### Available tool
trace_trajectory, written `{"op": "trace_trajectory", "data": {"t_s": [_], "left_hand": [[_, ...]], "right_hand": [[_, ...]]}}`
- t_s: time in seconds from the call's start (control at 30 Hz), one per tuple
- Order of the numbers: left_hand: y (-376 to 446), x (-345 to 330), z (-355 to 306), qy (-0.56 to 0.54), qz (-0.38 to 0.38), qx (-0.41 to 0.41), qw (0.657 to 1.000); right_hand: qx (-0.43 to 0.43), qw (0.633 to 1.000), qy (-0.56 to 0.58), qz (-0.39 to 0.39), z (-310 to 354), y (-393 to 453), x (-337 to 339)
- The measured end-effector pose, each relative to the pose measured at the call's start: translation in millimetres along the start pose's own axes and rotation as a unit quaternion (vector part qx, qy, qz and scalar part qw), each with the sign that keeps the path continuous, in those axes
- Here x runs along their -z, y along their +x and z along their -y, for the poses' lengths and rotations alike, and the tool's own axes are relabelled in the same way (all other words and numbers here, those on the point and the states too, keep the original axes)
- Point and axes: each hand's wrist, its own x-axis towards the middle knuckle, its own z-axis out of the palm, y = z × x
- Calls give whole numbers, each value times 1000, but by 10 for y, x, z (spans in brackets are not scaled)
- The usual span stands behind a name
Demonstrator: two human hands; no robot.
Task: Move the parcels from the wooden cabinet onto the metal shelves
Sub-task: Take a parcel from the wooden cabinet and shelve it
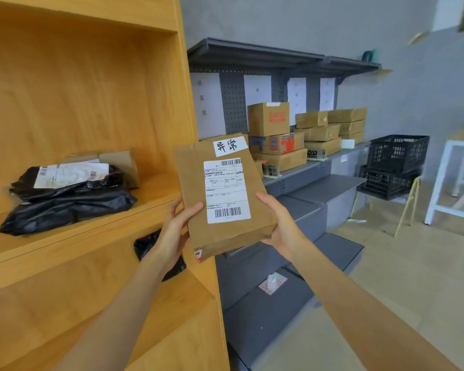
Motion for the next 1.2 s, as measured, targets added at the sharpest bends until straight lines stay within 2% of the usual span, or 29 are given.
{"op": "trace_trajectory", "data": {"t_s": [0.43, 0.87, 1.2], "left_hand": [[998, -2067, 431, 7, -7, -13, 1000], [2495, -3244, 1003, 15, -17, -1, 1000], [4108, -4134, 1182, -9, -8, -8, 1000]], "right_hand": [[8, 1000, 1, -6, 913, 708, 1826], [6, 999, 2, -32, 1338, 1990, 3169], [-10, 997, -63, -37, 2160, 3406, 4072]]}}
